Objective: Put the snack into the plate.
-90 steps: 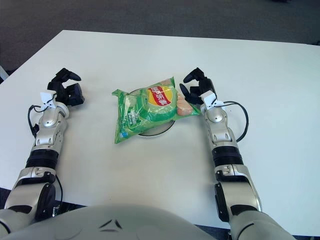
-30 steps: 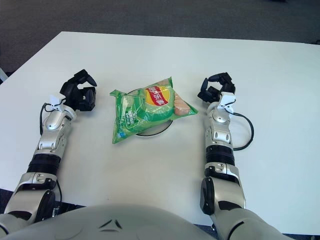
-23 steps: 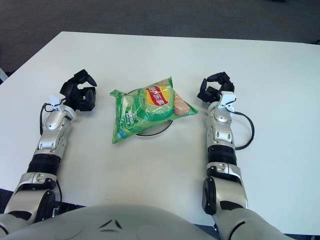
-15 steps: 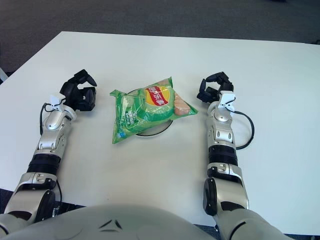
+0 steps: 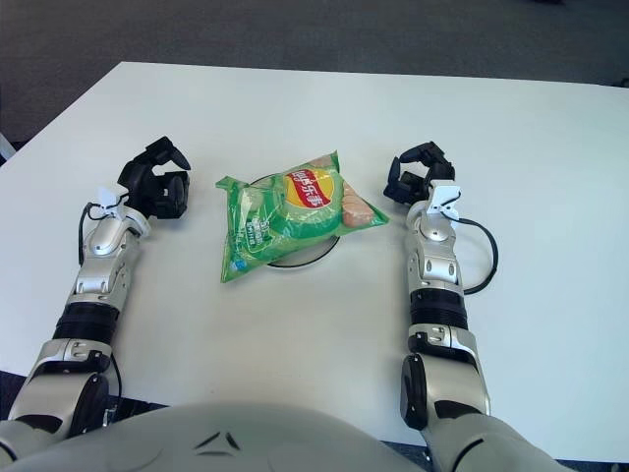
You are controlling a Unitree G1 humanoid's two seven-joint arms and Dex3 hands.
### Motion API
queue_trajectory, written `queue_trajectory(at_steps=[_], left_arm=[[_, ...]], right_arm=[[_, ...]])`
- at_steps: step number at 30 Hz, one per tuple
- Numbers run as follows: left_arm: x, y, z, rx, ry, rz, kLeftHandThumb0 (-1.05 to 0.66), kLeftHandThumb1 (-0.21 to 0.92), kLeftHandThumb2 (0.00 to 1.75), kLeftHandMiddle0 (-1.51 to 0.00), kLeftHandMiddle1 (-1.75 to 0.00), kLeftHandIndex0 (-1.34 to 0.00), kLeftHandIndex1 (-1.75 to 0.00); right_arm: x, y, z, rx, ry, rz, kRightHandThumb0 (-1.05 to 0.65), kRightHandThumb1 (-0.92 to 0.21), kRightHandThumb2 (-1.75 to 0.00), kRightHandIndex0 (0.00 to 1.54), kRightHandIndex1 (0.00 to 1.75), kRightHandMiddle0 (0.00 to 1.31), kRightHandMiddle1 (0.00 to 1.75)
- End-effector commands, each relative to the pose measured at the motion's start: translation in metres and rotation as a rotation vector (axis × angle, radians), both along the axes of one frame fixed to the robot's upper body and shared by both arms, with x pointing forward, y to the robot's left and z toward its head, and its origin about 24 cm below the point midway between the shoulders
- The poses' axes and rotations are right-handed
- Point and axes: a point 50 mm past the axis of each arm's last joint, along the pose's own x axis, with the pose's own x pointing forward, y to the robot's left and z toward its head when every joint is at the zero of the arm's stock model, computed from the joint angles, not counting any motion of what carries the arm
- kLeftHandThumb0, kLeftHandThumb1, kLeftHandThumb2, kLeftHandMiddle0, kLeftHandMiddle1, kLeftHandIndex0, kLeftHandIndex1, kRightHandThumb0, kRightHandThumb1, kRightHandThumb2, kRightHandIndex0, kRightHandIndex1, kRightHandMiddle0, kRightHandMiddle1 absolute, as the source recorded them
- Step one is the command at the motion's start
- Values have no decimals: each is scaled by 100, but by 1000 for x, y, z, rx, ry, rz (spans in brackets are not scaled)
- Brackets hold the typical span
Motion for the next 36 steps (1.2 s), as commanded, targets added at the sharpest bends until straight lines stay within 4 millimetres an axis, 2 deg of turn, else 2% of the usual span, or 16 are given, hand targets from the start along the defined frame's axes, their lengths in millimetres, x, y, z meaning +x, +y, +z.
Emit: queue_trajectory(at_steps=[1, 36], left_arm=[[-36, -13, -69, -100, 249, 10, -47, 35, 127, -129, -175, -59, -175], [-35, -14, -69, -96, 268, 2, -46, 36, 126, -127, -175, -58, -175]], right_arm=[[-13, 2, -33, 20, 155, 14, -50, -27, -137, 131, 175, 65, 175], [-12, 0, -34, 24, 165, -12, -50, -28, -136, 128, 175, 64, 175]])
